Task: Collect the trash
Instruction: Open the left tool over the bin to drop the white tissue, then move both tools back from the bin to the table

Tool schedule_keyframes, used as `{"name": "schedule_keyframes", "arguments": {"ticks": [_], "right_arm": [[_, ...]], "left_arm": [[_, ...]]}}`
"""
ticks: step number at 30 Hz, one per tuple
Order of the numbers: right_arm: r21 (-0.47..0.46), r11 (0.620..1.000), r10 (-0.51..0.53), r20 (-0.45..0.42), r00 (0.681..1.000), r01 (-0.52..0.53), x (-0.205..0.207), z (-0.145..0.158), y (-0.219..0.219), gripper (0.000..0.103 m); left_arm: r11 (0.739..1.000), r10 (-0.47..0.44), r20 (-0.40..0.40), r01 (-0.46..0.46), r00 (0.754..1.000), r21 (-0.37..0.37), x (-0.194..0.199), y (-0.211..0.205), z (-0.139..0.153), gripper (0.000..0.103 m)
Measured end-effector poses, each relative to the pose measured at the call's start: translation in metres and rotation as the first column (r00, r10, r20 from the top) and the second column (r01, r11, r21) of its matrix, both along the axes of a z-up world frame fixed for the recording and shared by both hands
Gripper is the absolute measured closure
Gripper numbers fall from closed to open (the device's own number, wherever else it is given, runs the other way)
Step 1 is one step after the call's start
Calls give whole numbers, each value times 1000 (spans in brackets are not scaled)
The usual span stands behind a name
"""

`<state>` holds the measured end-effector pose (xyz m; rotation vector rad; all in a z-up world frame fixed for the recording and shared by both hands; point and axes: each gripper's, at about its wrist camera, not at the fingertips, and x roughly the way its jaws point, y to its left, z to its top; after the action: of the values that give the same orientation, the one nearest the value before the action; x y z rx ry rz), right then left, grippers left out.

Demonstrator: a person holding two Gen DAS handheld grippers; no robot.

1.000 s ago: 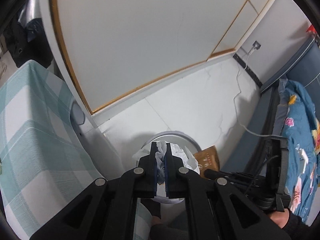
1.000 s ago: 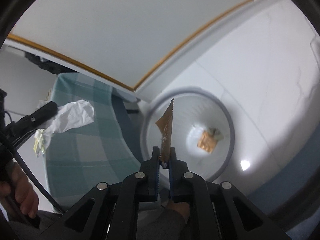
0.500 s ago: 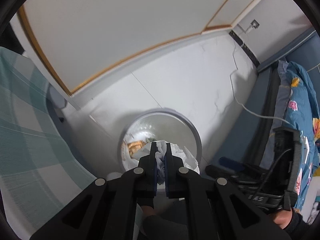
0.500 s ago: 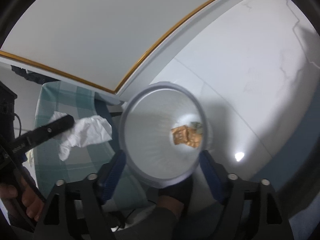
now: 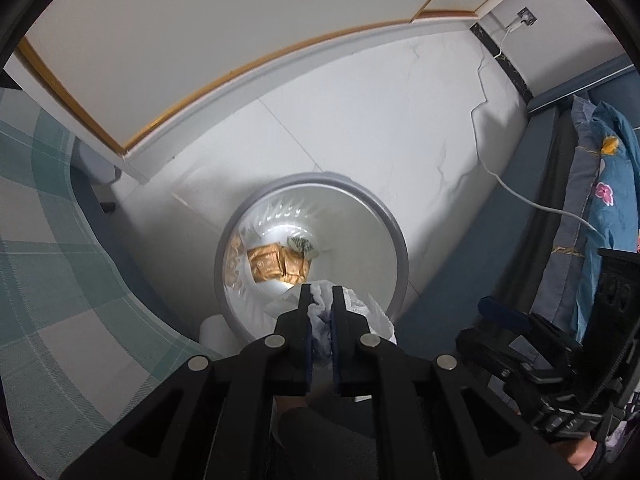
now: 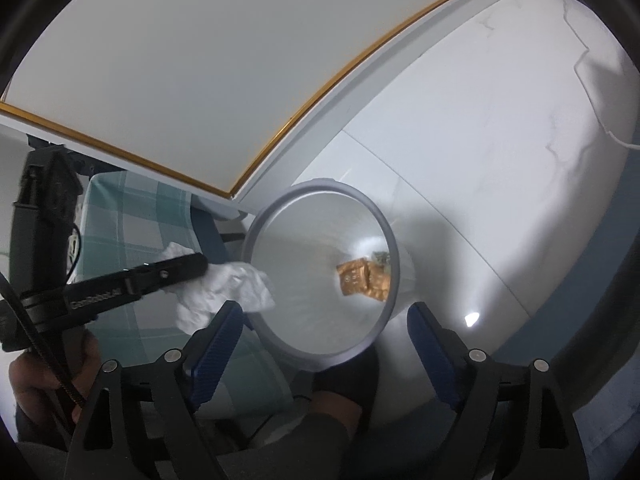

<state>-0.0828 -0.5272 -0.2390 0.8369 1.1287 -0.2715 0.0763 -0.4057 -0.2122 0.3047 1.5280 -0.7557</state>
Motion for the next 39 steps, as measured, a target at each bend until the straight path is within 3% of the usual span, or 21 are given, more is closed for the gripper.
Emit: {"name": "schedule_keyframes", "arguments": {"ticks": [4,9,25,32,36,39], "right_arm": [[-13,1000,-12,3,1000,12,-4,6,-1,16],[-40,999,-23,13,1000,23,-6,15,-1,13],[-129,991,-5,124,992,21,-11,79,19,10],[-244,970,48,199,979,2,-12,128,38,8],[-302,953,86,241,967,-10,-14,159,52,7],[-331,944,108,279,954,-10,-16,182,62,7]], "left_arm": [[999,20,-17,-20,1000,27,-1,0,-3,73],[999,39,66,-40,997,27,-2,7,11,48],[980,182,263,-154,947,-125,-12,57,81,47],[968,240,386,-191,891,-160,-19,81,117,47],[951,297,400,-229,867,-210,-22,97,138,46],[943,320,443,-235,838,-236,-30,109,155,37]]}}
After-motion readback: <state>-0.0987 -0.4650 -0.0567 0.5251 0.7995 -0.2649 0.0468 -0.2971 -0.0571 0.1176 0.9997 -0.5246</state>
